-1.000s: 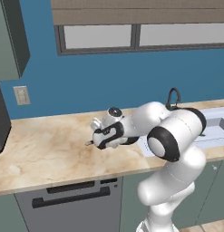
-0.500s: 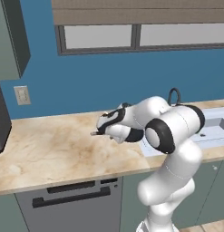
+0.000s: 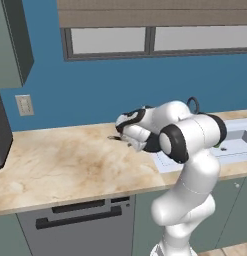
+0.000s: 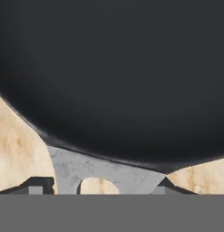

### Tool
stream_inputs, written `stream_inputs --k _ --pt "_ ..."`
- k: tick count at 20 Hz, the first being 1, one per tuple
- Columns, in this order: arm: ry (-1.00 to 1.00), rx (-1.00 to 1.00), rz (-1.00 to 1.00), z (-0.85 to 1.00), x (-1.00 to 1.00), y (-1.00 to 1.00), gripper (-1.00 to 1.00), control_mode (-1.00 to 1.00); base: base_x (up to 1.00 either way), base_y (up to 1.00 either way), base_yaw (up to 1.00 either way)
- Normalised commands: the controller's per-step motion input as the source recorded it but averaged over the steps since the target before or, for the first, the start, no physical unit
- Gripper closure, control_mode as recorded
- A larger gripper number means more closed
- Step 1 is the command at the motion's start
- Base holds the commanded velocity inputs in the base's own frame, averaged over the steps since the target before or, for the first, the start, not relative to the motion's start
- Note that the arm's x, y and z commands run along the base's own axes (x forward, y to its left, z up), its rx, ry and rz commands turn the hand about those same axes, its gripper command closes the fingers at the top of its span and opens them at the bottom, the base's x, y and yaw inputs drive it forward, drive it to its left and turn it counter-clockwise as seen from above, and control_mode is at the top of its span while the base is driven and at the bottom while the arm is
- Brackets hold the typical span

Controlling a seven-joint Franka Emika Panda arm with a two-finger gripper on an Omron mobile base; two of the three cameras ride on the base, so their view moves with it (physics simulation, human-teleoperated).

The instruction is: Place the pan in the left basin and the cup in the right basin of the sink.

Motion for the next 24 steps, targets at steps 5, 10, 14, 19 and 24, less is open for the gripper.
stream_inputs --k 5,10,14,19,24 --pt "0.05 0.17 -0.01 0.0 0.15 -0.43 1.0 -1.0 0.0 0.0 0.0" --pt "0.05 0.2 0.0 0.0 0.05 -0.35 1.0 -1.0 0.0 0.0 0.0" --pt "0.01 0.17 -0.03 0.0 -0.26 -0.17 1.0 -1.0 0.0 0.0 0.0" --pt "0.0 0.08 -0.04 0.0 -0.57 -0.06 1.0 -1.0 0.0 0.0 0.0" --pt "0.0 0.06 -0.03 0.0 -0.18 -0.11 1.0 -1.0 0.0 0.0 0.0"
